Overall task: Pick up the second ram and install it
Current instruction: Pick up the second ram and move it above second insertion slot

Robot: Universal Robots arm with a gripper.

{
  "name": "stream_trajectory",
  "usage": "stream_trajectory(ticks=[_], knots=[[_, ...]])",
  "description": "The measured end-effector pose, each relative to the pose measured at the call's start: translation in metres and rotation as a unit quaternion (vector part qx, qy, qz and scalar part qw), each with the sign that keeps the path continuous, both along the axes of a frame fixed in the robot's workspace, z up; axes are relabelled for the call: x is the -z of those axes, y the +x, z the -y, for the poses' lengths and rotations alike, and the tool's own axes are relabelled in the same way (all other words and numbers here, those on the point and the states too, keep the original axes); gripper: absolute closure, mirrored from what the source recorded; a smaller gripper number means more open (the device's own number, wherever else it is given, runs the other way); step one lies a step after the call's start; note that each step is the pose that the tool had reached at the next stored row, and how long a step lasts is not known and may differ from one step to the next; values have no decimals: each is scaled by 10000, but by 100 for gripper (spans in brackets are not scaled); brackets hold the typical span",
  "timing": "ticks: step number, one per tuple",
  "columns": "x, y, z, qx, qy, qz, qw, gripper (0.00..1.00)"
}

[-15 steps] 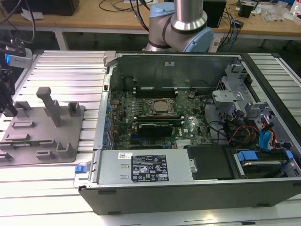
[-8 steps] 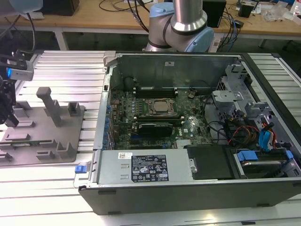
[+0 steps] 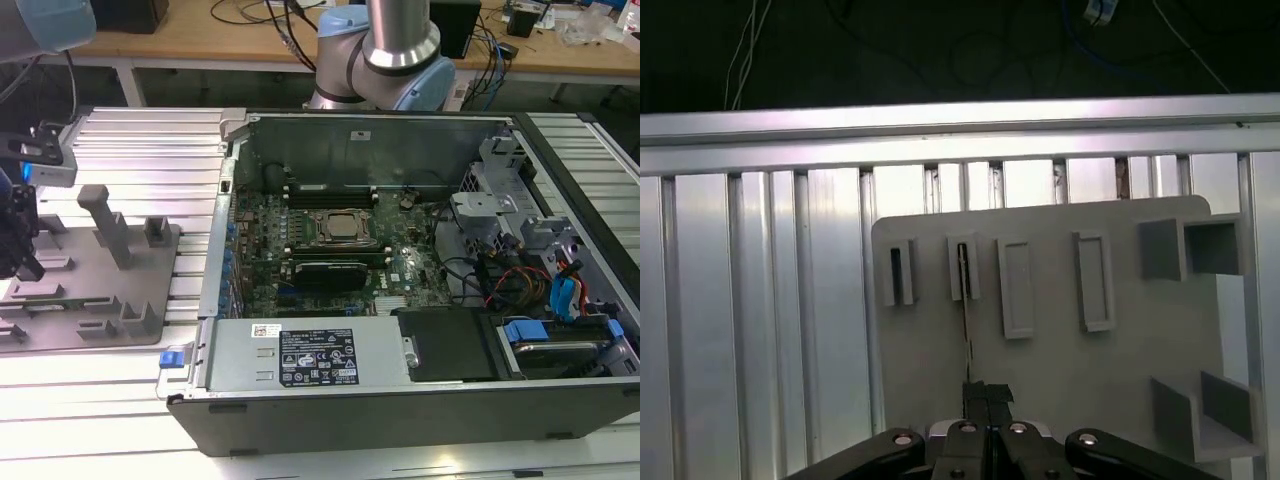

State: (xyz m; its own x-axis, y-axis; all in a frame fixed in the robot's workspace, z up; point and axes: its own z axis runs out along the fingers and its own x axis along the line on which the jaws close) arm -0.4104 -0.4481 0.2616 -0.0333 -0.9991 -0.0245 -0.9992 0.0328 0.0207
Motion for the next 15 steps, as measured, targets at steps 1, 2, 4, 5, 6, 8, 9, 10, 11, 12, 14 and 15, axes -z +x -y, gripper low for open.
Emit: stream_trajectory(ticks=[1, 2, 4, 5, 6, 8, 9, 10, 11, 12, 14, 15], knots=[[10, 0, 0, -58, 0, 1, 10000, 92], [23, 0, 0, -89, 0, 2, 10000, 92], [74, 0, 1, -100, 0, 2, 10000, 92], [94, 0, 0, -100, 0, 3, 9999, 92], [111, 0, 1, -101, 0, 2, 9999, 92], [137, -11, 1, -101, 0, 3, 9999, 92], [142, -24, 1, -101, 0, 5, 9999, 92], [147, -33, 1, -101, 0, 7, 9999, 92], [155, -42, 1, -101, 0, 9, 9999, 92], [165, -45, 1, -103, 1, 11, 9999, 92], [224, -56, 1, -119, -1, 22, 9999, 92], [238, -64, 0, -121, 0, 23, 9999, 92]])
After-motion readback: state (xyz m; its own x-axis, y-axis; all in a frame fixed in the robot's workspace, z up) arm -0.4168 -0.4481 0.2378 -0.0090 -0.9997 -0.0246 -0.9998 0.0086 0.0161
